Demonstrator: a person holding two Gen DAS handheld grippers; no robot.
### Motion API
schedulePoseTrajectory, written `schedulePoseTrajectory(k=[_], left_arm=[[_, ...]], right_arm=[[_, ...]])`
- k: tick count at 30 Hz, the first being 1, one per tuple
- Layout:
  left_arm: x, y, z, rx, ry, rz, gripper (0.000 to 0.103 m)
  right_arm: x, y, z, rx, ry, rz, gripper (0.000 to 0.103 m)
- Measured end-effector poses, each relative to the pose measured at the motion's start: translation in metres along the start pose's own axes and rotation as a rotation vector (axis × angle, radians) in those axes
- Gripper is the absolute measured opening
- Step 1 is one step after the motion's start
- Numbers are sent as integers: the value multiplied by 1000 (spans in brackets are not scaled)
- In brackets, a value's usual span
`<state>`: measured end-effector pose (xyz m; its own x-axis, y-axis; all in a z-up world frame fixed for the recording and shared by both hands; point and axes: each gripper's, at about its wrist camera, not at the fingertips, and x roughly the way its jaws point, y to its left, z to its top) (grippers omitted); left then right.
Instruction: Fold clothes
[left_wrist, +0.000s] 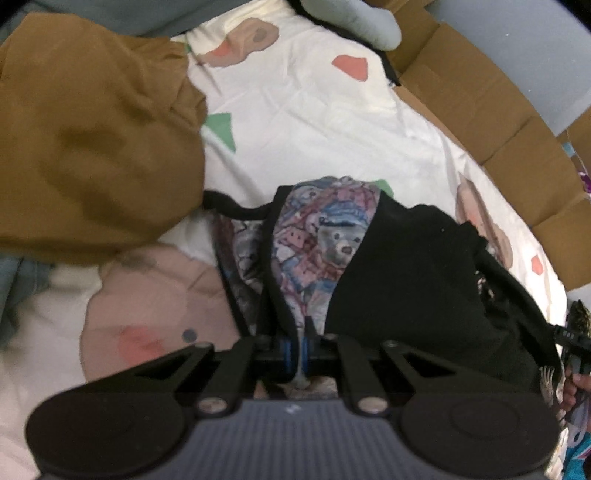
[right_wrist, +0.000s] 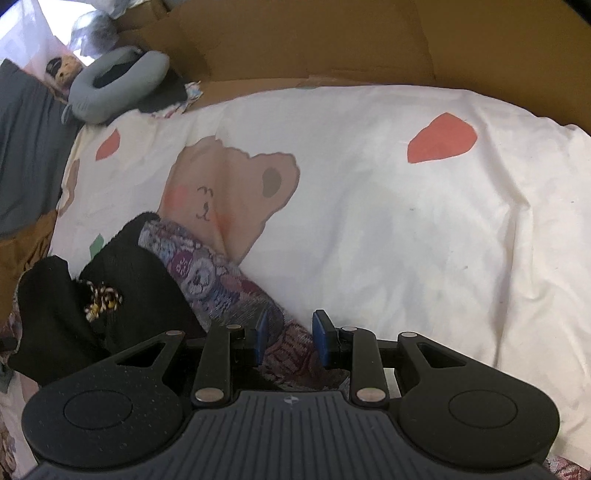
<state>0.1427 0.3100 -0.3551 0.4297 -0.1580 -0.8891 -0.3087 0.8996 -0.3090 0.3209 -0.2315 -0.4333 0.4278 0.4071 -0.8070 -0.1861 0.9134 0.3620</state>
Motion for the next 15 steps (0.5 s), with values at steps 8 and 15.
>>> schedulePoseTrajectory(k=[8,15], left_arm=[[-3,19,-25,-60,50,24,6],[-8,36,-37,-129,51,32,5]], right_arm=[[-7,0,-4,-16,3,23,31],[-9,10,12,-73,-5,13,31]])
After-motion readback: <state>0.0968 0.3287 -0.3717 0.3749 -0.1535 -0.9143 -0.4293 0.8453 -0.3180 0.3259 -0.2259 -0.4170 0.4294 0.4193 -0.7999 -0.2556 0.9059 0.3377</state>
